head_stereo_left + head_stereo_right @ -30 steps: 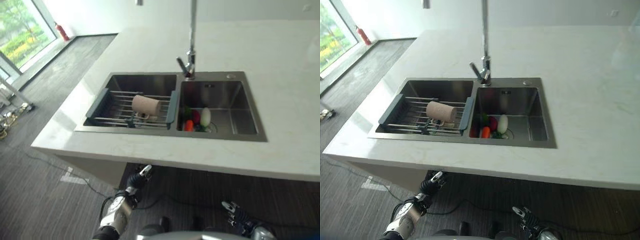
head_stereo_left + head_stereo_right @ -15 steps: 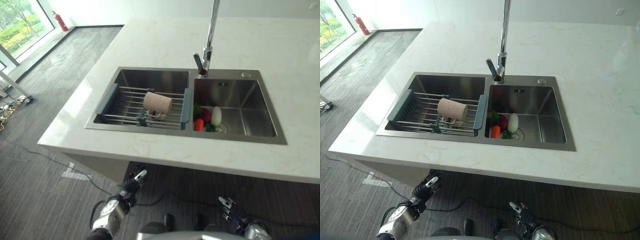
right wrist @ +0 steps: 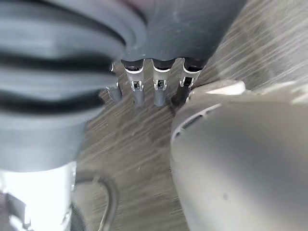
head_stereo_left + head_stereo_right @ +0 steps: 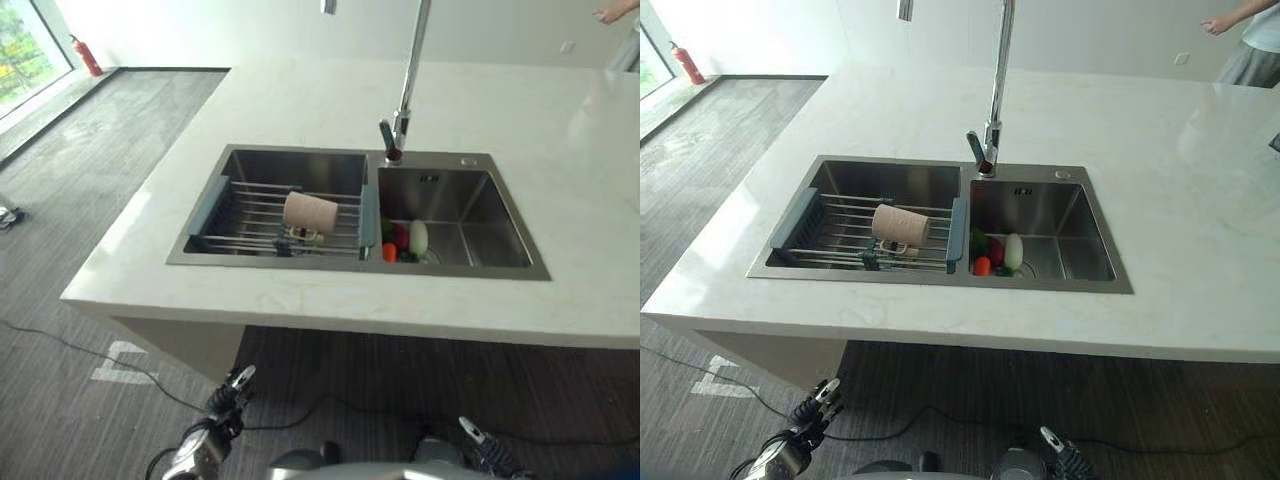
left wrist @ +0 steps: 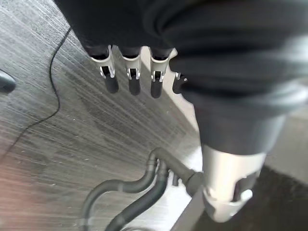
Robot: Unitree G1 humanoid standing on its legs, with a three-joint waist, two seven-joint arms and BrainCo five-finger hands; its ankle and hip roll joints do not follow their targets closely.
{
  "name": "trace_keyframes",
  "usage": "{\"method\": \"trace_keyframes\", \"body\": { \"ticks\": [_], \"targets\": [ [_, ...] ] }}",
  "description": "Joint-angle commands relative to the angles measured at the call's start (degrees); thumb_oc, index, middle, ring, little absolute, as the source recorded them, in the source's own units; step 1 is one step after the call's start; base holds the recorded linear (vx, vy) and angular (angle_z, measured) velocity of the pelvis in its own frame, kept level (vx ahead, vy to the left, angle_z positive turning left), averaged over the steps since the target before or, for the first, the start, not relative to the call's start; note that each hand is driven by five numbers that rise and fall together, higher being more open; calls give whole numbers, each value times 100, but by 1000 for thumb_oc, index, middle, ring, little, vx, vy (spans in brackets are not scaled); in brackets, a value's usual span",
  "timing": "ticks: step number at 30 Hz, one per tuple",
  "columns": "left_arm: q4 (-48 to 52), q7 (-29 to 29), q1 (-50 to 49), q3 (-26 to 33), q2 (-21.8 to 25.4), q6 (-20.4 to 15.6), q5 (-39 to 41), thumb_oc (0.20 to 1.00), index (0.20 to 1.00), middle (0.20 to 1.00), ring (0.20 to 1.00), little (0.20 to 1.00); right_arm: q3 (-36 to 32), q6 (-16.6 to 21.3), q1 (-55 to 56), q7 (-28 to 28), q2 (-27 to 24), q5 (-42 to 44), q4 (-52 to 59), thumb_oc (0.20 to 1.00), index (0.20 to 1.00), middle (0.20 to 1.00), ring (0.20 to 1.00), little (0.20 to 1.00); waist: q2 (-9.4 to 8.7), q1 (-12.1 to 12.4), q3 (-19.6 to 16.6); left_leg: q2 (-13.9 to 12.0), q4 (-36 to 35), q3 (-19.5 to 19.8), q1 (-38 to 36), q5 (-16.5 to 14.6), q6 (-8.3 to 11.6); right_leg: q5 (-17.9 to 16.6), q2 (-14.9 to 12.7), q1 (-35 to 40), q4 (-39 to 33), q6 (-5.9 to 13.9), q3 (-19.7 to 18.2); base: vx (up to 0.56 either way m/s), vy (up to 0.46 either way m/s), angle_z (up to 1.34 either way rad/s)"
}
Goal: Place the dishes in the dishwasher.
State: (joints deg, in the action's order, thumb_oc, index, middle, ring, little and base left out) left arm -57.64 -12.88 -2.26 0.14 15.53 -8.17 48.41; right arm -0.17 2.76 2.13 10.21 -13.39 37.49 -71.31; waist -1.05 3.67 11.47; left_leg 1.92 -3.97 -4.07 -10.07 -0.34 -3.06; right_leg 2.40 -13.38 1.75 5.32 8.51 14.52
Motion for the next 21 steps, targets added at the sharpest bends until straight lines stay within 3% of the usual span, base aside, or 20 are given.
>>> {"method": "trace_keyframes", "body": {
  "ticks": [1,8,13,17,21],
  "targets": [
    [204,170,337,-31,-88,-402,126,1000,1000,1000,1000,1000,-144,-199,-187,-199,-196,384,-198,1000,1000,1000,1000,1000,89,60,-112,-308,414,-42,215,-579,224,-58,329,337,-156,-82,20,32,-82,-7],
    [84,636,252,312,-44,-515,515,1000,1000,1000,1000,1000,-601,-133,-9,-128,-280,725,-170,1000,1000,1000,1000,1000,175,-77,-162,-519,247,-401,154,-408,421,-117,294,544,-441,-131,290,2,49,5],
    [-183,866,64,1146,160,-892,1371,1000,1000,1000,1000,1000,-631,78,63,136,-260,579,-138,1000,1000,1000,1000,1000,257,-74,-221,-453,134,-240,118,-411,434,-189,207,572,-618,-44,238,22,96,-1],
    [-304,1019,4,1776,353,-832,2289,1000,1000,1000,1000,1000,-671,136,44,90,-329,514,-194,1000,1000,1000,1000,1000,321,-40,-274,-422,145,-204,144,-442,446,-244,141,592,-776,4,218,6,74,2],
    [-642,1423,-22,2546,929,-778,2076,1000,1000,1000,1000,1000,-710,211,45,68,-449,523,-354,1000,1000,1000,1000,1000,352,-27,-321,-424,131,-217,136,-452,458,-247,92,626,-824,35,255,33,50,2]
  ]
}}
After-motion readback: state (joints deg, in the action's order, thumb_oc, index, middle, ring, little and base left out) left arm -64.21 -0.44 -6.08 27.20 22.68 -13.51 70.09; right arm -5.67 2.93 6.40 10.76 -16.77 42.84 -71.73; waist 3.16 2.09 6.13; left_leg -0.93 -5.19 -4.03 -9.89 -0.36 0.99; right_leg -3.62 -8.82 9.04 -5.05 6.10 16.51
